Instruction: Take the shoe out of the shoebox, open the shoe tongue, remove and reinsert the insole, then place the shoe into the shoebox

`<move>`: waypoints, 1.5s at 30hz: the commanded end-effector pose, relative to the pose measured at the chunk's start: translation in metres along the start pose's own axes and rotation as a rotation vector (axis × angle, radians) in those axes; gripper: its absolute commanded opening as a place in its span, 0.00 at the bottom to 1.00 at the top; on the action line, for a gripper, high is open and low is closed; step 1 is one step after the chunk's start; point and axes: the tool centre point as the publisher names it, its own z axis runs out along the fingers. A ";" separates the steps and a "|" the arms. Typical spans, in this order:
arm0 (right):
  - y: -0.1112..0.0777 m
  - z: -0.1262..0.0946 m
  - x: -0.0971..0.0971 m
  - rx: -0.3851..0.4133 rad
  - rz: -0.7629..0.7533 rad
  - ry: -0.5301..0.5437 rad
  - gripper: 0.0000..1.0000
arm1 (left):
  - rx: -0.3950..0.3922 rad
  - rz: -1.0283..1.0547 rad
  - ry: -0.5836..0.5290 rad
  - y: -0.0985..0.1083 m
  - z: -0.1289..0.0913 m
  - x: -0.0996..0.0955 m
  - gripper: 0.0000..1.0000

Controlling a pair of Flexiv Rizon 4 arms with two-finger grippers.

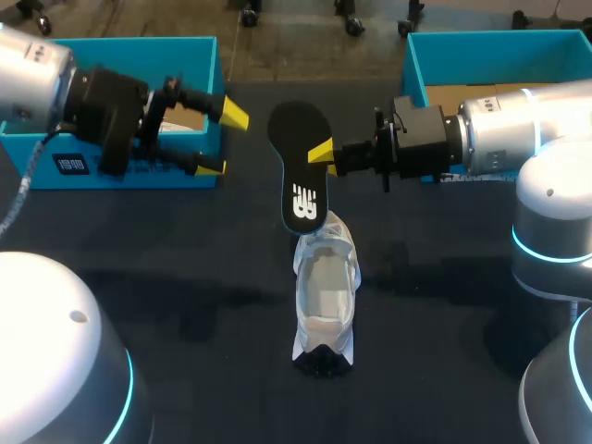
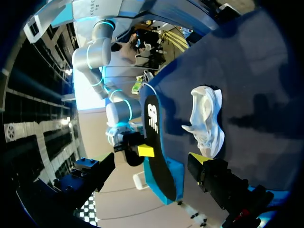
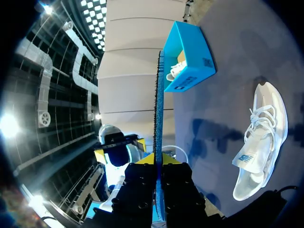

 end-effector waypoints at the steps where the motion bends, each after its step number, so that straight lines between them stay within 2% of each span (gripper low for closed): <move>1: 0.001 0.002 0.000 -0.001 0.001 -0.002 0.00 | 0.036 -0.015 0.171 0.020 0.000 -0.022 1.00; 5: 0.001 0.002 0.000 -0.001 0.001 -0.002 0.00 | 0.103 -0.036 0.308 0.032 0.003 -0.030 1.00; 8: 0.002 0.001 -0.009 -0.016 0.021 -0.009 0.00 | 0.128 -0.039 0.405 0.041 0.006 -0.033 1.00; 10: 0.002 0.001 -0.014 -0.025 0.020 -0.019 0.00 | 0.147 -0.066 0.432 0.047 0.005 -0.034 1.00; 14: 0.004 -0.001 -0.025 -0.033 0.028 -0.024 0.00 | 0.197 -0.079 0.599 0.058 0.006 -0.035 1.00; 16: 0.004 -0.001 -0.031 -0.046 0.035 -0.026 0.00 | 0.148 -0.022 0.711 0.064 0.008 -0.035 1.00; 26: 0.004 -0.002 -0.034 -0.054 0.028 -0.015 0.00 | 0.158 -0.030 0.713 0.065 0.011 -0.035 1.00; 30: 0.004 -0.002 -0.034 -0.054 0.028 -0.015 0.00 | 0.206 -0.067 0.793 0.076 0.020 -0.042 1.00; 32: 0.004 -0.002 -0.034 -0.054 0.028 -0.015 0.00 | 0.226 -0.069 0.869 0.080 0.025 -0.049 1.00; 34: 0.004 -0.002 -0.034 -0.054 0.028 -0.015 0.00 | 0.250 -0.057 0.886 0.083 0.029 -0.054 1.00; 38: 0.004 -0.002 -0.034 -0.054 0.028 -0.015 0.00 | 0.270 -0.051 1.023 0.086 0.041 -0.054 1.00; 45: 0.004 -0.002 -0.034 -0.054 0.028 -0.015 0.00 | 0.278 -0.063 1.094 0.084 0.047 -0.055 1.00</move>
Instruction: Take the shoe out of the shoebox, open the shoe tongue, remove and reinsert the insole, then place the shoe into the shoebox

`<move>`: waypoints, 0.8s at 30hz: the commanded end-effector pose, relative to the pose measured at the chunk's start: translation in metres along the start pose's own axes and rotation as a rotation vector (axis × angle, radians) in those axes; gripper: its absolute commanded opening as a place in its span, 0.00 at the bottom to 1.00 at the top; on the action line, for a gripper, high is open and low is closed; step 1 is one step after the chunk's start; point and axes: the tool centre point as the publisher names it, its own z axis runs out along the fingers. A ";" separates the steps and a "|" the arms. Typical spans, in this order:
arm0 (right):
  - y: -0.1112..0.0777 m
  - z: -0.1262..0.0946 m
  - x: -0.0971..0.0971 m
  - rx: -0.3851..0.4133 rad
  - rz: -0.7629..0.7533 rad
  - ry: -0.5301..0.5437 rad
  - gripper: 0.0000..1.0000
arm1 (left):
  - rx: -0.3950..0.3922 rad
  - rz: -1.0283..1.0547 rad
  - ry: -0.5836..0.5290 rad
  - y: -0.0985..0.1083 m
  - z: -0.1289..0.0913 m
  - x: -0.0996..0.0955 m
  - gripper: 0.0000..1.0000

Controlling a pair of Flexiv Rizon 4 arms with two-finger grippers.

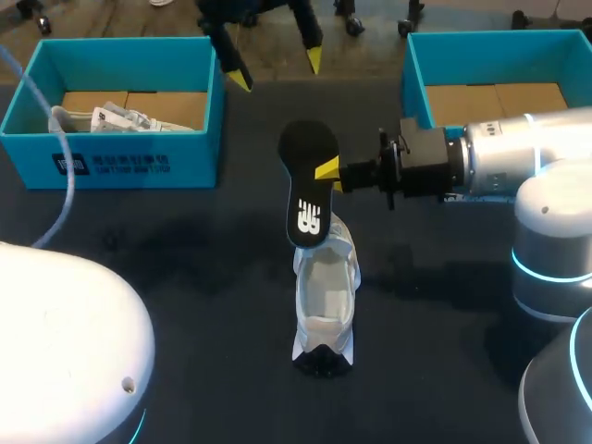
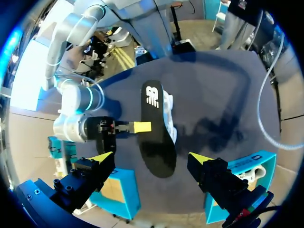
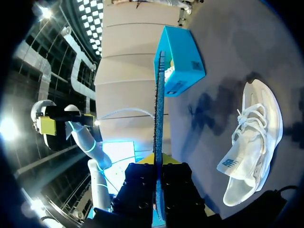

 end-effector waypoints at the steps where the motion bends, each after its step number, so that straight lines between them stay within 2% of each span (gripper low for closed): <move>1: 0.000 0.002 0.001 -0.002 0.001 -0.004 0.00 | 0.034 -0.004 0.306 0.005 0.000 -0.008 1.00; 14: 0.000 0.002 0.001 -0.002 0.001 -0.004 0.00 | 0.016 -0.044 0.326 0.010 0.010 -0.019 1.00; 17: 0.000 0.002 0.001 -0.002 0.001 -0.004 0.00 | 0.013 -0.059 0.274 0.008 0.011 -0.015 1.00; 24: 0.000 0.002 0.001 -0.002 0.001 -0.004 0.00 | 0.004 -0.080 0.051 -0.003 0.002 -0.003 1.00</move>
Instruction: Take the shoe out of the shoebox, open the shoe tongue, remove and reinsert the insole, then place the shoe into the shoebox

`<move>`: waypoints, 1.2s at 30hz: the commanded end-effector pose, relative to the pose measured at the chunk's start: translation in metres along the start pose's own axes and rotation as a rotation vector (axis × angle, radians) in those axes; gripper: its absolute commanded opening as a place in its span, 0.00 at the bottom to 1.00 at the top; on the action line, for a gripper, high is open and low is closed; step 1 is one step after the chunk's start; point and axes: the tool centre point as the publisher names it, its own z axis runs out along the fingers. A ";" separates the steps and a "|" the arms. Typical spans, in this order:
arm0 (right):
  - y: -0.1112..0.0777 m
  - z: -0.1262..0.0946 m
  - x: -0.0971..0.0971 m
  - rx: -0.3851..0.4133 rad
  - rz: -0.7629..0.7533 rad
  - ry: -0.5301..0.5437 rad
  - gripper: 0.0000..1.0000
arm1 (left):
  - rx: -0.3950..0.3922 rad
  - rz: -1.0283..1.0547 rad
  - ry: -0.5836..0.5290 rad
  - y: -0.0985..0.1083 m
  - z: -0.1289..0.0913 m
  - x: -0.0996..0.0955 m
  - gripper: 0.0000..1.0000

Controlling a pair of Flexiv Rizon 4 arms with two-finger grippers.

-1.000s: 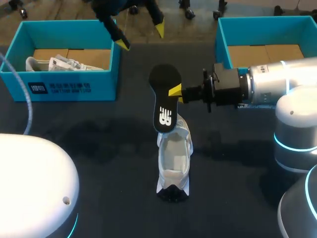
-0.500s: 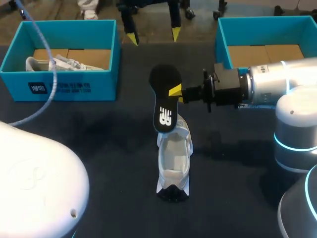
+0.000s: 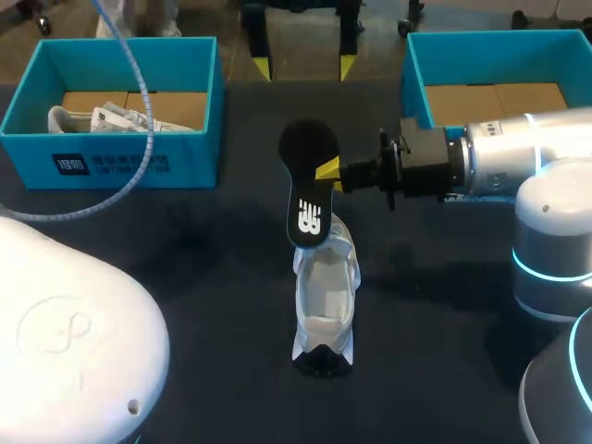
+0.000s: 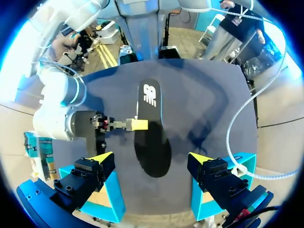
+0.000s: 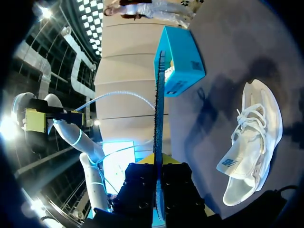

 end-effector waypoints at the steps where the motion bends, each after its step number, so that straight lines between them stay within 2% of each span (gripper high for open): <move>1: 0.000 0.002 0.001 -0.003 0.001 -0.003 0.00 | -0.005 -0.021 -0.220 -0.010 0.002 0.023 1.00; 7: 0.000 0.002 0.001 -0.003 0.001 -0.003 0.00 | -0.013 -0.035 -0.337 -0.020 0.002 0.031 1.00; 12: 0.000 0.002 0.001 -0.003 0.001 -0.003 0.00 | -0.047 -0.062 -0.490 -0.034 0.003 0.042 1.00; 19: 0.000 0.002 0.001 -0.003 0.001 -0.003 0.00 | -0.061 -0.118 -0.552 -0.038 0.015 0.056 1.00; 25: 0.000 0.002 0.001 -0.003 0.001 -0.003 0.00 | -0.078 -0.131 -0.583 -0.043 0.014 0.061 1.00; 26: 0.000 0.002 0.001 -0.003 0.001 -0.003 0.00 | -0.115 -0.132 -0.540 -0.046 0.009 0.064 1.00; 27: 0.000 0.002 0.001 -0.003 0.001 -0.003 0.00 | -0.176 -0.160 -0.441 -0.049 0.002 0.067 1.00; 36: 0.000 0.002 0.001 -0.003 0.001 -0.003 0.00 | -0.176 -0.160 -0.441 -0.049 0.002 0.067 1.00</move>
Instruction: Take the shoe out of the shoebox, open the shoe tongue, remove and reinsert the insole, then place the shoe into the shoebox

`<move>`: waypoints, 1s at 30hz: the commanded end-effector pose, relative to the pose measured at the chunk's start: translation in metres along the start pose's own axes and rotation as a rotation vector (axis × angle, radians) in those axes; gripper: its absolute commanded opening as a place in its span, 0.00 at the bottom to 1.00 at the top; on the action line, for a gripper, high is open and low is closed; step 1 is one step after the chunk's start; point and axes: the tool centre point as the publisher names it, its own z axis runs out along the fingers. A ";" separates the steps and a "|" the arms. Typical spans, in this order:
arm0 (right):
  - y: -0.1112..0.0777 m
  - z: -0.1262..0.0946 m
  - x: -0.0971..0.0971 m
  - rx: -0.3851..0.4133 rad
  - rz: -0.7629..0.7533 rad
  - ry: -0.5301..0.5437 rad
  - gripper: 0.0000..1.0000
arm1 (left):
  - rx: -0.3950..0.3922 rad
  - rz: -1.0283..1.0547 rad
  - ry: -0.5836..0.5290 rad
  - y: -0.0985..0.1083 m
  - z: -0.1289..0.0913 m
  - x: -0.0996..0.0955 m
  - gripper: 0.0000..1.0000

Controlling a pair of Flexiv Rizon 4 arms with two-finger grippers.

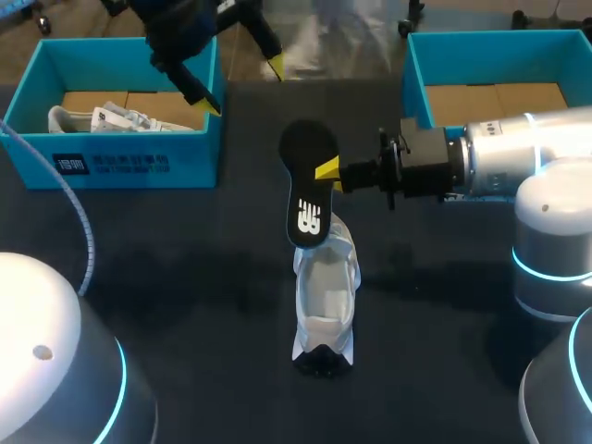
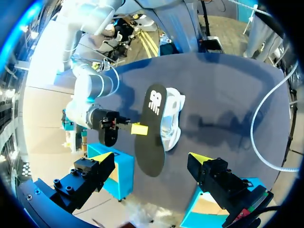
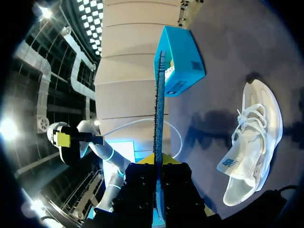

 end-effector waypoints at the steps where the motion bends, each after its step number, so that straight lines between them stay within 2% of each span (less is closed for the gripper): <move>1: 0.000 0.002 0.000 -0.002 0.001 -0.002 0.00 | -0.019 0.000 -0.002 -0.003 0.001 0.001 1.00; 3: 0.000 0.002 0.000 -0.002 0.001 -0.002 0.00 | -0.019 0.000 -0.002 -0.003 0.001 0.001 1.00; 5: 0.000 0.002 0.000 -0.002 0.001 -0.002 0.00 | 0.064 -0.009 -0.128 0.003 0.003 0.004 1.00; 8: 0.000 0.002 0.000 -0.002 0.001 -0.002 0.00 | 0.125 -0.075 -0.249 0.015 0.014 0.016 1.00; 10: 0.000 0.002 0.000 -0.002 0.001 -0.002 0.00 | 0.132 -0.104 -0.315 0.017 0.022 0.024 1.00; 13: 0.000 0.002 0.000 -0.002 0.001 -0.002 0.00 | 0.211 -0.195 -0.357 0.015 0.022 0.035 1.00; 24: 0.000 0.002 0.000 -0.002 0.001 -0.002 0.00 | 0.211 -0.195 -0.357 0.015 0.022 0.035 1.00; 25: 0.000 0.002 0.000 -0.002 0.001 -0.002 0.00 | 0.213 -0.186 -0.368 0.013 0.029 0.037 1.00; 27: 0.000 0.002 0.000 -0.002 0.001 -0.002 0.00 | 0.250 -0.192 -0.410 0.014 0.037 0.041 1.00; 29: 0.000 0.002 0.000 -0.002 0.001 -0.002 0.00 | 0.208 -0.203 -0.488 0.013 0.046 0.047 1.00; 30: 0.000 0.002 0.000 -0.002 0.001 -0.002 0.00 | 0.245 -0.175 -0.562 0.014 0.049 0.052 1.00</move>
